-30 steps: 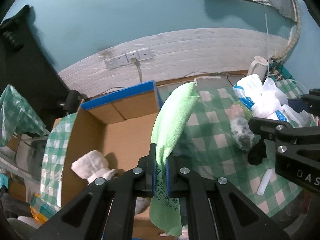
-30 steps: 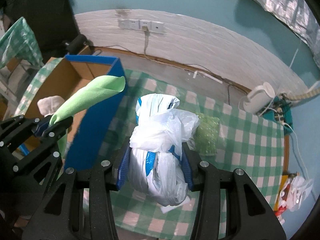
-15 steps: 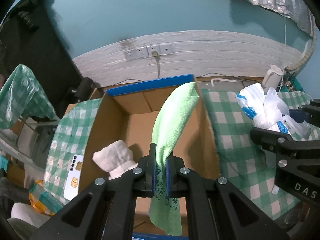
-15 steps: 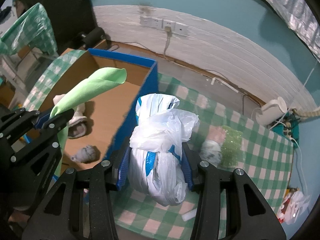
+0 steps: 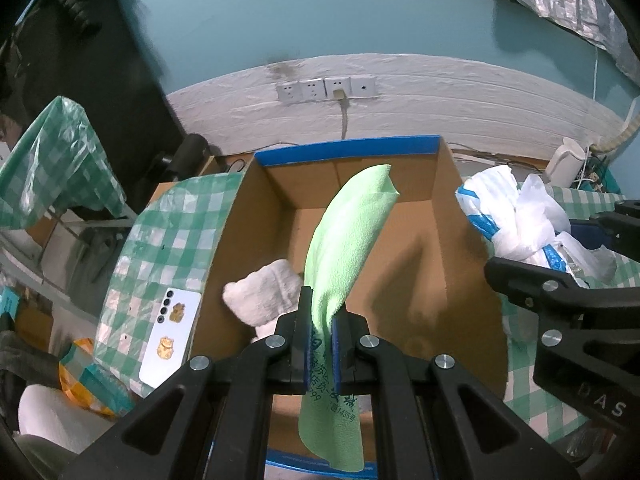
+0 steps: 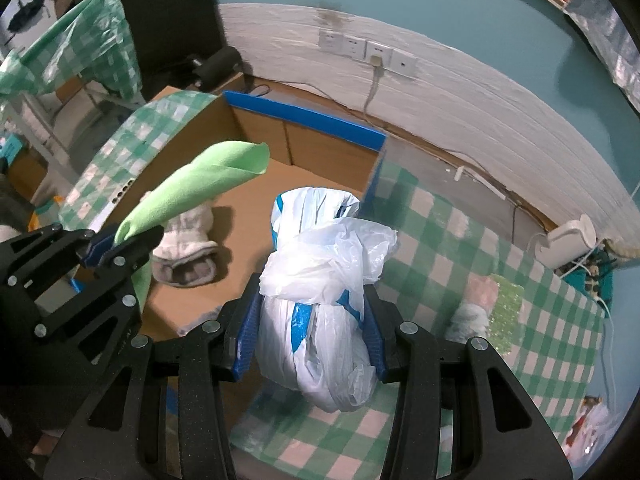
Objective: Organize soft objects
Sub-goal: 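Open the left tool to drop the green cloth while the right tool drops the bag into the box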
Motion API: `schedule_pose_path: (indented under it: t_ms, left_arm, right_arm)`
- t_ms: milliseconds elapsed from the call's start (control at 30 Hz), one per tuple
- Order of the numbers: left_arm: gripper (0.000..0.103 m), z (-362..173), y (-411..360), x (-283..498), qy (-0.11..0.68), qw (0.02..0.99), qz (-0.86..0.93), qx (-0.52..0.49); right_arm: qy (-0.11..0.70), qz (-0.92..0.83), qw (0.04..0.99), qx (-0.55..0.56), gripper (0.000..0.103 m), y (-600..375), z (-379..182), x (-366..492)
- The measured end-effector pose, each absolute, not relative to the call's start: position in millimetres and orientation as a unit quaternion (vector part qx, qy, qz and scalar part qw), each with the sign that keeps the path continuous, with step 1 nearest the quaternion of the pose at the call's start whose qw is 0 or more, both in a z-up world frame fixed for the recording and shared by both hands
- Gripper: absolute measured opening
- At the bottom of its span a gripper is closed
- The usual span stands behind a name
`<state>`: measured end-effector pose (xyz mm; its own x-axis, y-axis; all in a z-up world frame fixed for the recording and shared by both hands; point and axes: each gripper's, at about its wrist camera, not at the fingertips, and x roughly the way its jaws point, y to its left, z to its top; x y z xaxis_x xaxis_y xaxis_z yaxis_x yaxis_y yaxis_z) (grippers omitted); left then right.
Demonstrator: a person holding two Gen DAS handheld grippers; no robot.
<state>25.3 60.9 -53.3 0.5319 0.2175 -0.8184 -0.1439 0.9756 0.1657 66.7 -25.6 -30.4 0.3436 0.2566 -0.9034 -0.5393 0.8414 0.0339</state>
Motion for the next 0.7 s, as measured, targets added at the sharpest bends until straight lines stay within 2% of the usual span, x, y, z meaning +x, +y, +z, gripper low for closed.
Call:
schedule_pose_path:
  t_ms: [400,433,500,567,700]
  left_arm:
    - [0.008,-67,85,24,0.493,0.862,0.114,0.020]
    - [0.011,-67,87,23,0.493,0.862,0.116,0.020]
    - [0.024,-68,89,23,0.496,0.860,0.120,0.021]
    - [0.030,-69,90,23,0.498,0.858,0.123,0.024]
    - [0.039,-67,90,21,0.493,0.860,0.125,0.026]
  right_arm:
    - [0.544,0.265,0.786,-0.126,0.046,2,-48,68]
    - [0.545,0.264,0.786,-0.124,0.049,2,-49,67]
    - [0.548,0.258,0.786,-0.121,0.054,2,-51,67]
    - [0.547,0.252,0.789,-0.123,0.064,0,-51,67]
    - [0.542,0.243,0.795,-0.121,0.068,-5,-49,66]
